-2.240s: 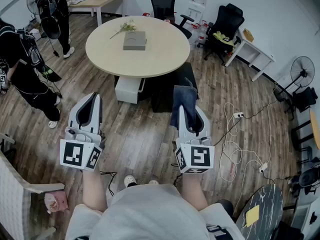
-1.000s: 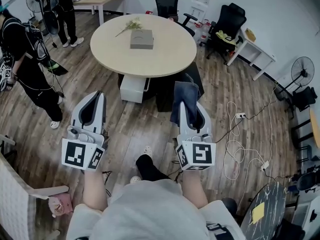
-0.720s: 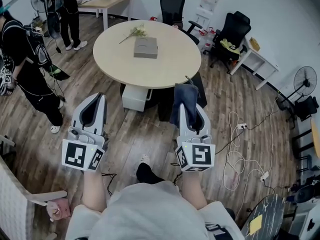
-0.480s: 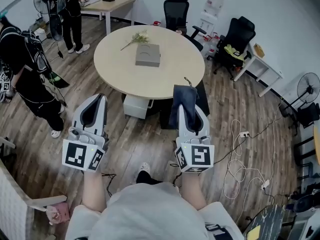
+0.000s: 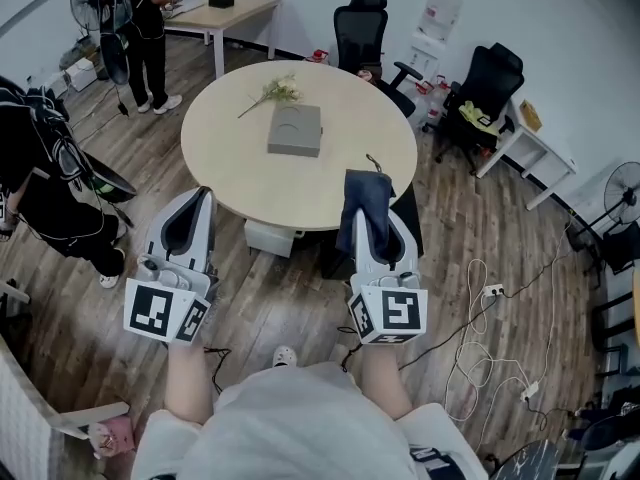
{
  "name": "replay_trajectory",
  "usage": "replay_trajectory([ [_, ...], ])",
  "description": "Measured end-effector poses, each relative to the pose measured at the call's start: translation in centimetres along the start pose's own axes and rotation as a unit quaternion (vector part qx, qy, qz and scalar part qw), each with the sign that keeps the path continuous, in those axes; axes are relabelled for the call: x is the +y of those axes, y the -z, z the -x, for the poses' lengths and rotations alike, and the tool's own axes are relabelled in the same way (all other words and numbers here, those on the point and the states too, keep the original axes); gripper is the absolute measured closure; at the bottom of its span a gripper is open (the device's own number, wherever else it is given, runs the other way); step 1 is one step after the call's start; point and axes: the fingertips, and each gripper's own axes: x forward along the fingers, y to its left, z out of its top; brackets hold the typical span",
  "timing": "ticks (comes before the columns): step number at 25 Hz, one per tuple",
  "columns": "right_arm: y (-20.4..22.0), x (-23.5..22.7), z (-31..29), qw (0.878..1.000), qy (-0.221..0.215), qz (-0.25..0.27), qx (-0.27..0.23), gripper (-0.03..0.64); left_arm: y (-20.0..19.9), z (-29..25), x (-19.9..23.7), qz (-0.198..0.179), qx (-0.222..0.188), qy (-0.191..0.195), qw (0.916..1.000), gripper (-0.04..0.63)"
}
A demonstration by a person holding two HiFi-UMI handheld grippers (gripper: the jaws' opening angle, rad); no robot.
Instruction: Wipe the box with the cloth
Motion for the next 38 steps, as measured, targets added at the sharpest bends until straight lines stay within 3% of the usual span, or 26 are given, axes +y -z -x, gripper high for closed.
replay_trajectory([
  [19,4.3,-4.6,-6.8,1.0,-0.004,-0.024,0.013,0.516,4.3,-8.0,1.7,0.017,0.009,0.004,0.9998,0.586],
  [38,5.9,-3.9,-20.7,1.0,0.028,-0.013,0.006,0.515,7.4,-18.5,12.6,0.021,0.003,0.038,0.999,0.586],
])
